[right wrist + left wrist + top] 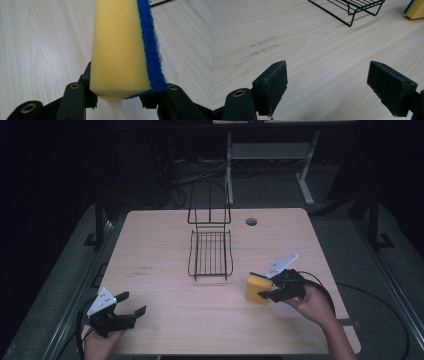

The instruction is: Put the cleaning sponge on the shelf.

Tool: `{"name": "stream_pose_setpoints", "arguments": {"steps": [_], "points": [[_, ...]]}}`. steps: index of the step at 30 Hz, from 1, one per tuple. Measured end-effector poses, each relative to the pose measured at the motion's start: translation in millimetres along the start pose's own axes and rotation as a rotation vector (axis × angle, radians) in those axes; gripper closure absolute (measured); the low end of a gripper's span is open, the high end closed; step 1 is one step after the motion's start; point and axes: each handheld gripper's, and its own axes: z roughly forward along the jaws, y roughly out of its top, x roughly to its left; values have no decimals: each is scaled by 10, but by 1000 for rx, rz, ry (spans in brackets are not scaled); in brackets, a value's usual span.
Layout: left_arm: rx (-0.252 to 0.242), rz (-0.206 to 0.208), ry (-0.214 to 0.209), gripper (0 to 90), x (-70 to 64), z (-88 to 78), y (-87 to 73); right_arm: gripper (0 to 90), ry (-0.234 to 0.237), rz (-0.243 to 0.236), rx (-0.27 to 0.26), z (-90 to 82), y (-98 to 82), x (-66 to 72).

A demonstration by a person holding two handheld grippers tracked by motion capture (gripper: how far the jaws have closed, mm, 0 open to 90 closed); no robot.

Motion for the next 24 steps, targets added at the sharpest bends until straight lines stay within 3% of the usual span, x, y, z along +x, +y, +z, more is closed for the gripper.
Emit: {"name": "stream_pose_setpoints", "arguments": {"steps": [14, 24], "points": [[-8, -1, -4, 159, -8, 6, 7, 563, 31, -60, -26, -29, 368, 25], [-13, -3, -7, 159, -4, 1, 6, 564, 54, -94, -32, 35, 654, -34]]}}
